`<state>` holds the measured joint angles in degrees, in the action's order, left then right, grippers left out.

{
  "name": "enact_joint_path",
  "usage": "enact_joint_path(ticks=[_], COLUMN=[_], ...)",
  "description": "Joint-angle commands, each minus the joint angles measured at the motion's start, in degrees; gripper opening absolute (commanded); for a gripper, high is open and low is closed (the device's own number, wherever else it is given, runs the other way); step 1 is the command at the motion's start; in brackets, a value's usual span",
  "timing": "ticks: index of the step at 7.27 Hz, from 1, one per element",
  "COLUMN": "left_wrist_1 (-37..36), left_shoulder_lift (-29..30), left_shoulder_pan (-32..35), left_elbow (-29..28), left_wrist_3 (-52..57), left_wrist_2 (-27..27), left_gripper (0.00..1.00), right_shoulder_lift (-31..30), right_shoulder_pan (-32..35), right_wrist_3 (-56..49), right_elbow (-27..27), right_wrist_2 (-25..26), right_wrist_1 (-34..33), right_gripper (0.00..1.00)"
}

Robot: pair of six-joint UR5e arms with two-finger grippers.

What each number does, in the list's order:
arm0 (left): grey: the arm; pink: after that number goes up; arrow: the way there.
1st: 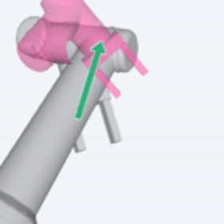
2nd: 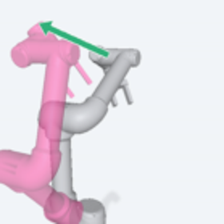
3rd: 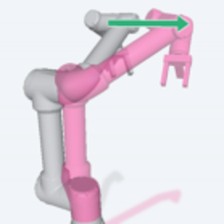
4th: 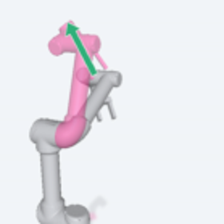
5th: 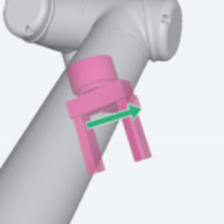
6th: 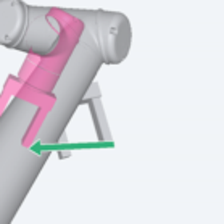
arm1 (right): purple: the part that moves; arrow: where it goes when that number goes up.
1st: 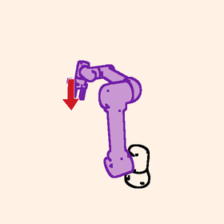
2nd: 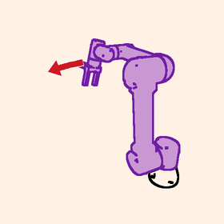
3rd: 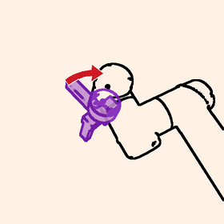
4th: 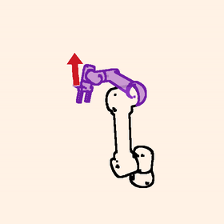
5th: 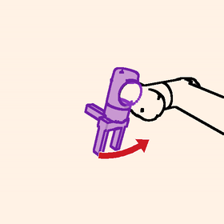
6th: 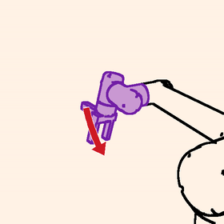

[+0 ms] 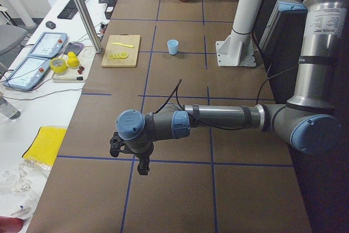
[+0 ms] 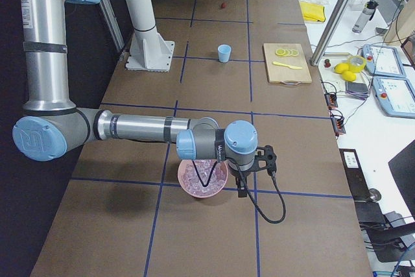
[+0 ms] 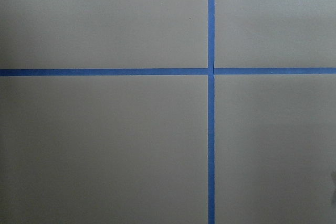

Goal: Put ice and strawberries in cup
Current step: 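Move the right gripper over the pink bowl of ice cubes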

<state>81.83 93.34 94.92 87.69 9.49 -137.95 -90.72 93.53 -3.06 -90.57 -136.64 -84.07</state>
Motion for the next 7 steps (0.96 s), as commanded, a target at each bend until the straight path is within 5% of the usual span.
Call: enact_joint_path(ticks=[1,7], left_wrist_1=[0.1,0.1], left_shoulder_lift=[0.0,-0.1], left_shoulder_pan=[0.0,0.3], left_elbow=[0.0,1.0], left_wrist_3=[0.0,0.0], left_wrist_2=[0.0,0.0], left_gripper=[1.00,1.00], right_shoulder_lift=[0.0,2.3], right_shoulder_pan=[-0.5,-1.3], right_wrist_3=[0.1,3.4], right_elbow=[0.0,0.6], right_wrist_2=[0.1,-0.4], right_wrist_1=[0.1,0.5], right_gripper=[1.00,1.00])
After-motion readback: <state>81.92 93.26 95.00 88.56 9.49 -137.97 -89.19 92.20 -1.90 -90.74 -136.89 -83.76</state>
